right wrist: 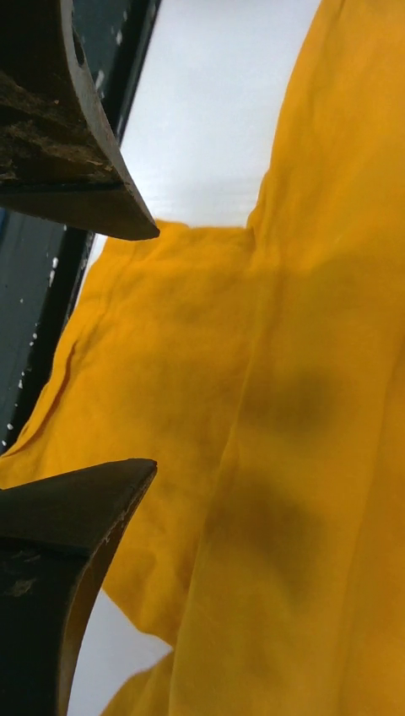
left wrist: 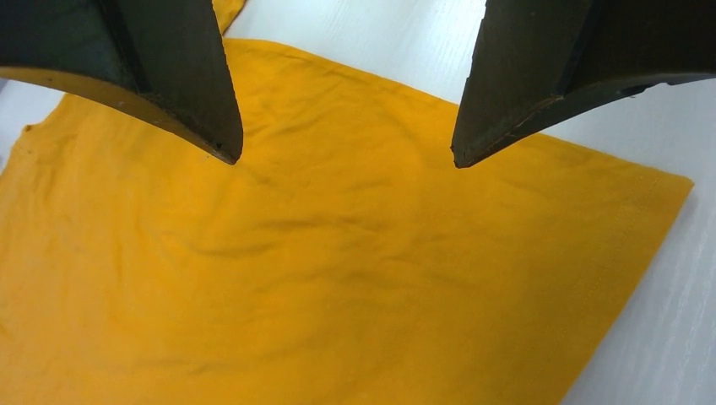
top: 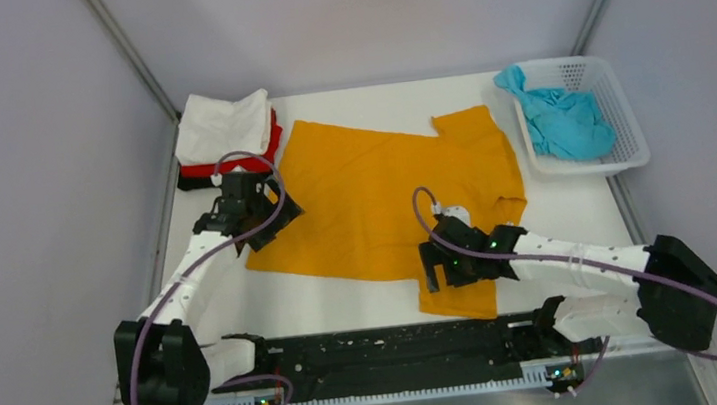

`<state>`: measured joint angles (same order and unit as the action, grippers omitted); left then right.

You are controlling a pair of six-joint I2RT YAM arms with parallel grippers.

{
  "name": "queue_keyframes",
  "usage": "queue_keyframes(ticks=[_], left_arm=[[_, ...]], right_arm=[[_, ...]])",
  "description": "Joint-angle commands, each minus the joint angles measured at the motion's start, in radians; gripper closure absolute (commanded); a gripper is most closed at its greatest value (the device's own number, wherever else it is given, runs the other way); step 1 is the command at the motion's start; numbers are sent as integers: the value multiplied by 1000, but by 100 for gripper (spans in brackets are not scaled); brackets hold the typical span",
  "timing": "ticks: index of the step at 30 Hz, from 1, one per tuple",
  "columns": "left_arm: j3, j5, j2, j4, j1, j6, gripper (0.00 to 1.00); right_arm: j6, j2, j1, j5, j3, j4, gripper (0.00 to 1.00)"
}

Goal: Fold and stack the t-shirts
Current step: Flatten out the tshirt

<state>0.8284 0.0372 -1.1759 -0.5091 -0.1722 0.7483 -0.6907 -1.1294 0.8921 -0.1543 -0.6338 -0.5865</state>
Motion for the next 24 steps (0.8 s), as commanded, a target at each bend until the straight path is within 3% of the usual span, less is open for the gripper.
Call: queue_keyframes(ticks=[1,6,11,15,20,22,24], left_arm=[[-2,-3,-40,71,1,-7,2],[-2,-26,-60,85,1,2,2],[27,-94,-72,54,0,3,2],[66,-137,-88,15,1,0,1],[113,-125,-113,14,1,-25,1],[141,-84,-144,31,0,-37,1],[179,-46,-193,41,0,-49,1]], right_arm=[[-113,-76,73,-119,28,66,1],[-164,-71,95,-20,123,91,1],[-213,32,215,100,147,80,2],[-230,106,241,212,130,18,2],[-179,170,229,-58,-36,-162,1],[-146,168,178,-155,-92,-154,1],[-106,155,65,-145,-106,-75,1]])
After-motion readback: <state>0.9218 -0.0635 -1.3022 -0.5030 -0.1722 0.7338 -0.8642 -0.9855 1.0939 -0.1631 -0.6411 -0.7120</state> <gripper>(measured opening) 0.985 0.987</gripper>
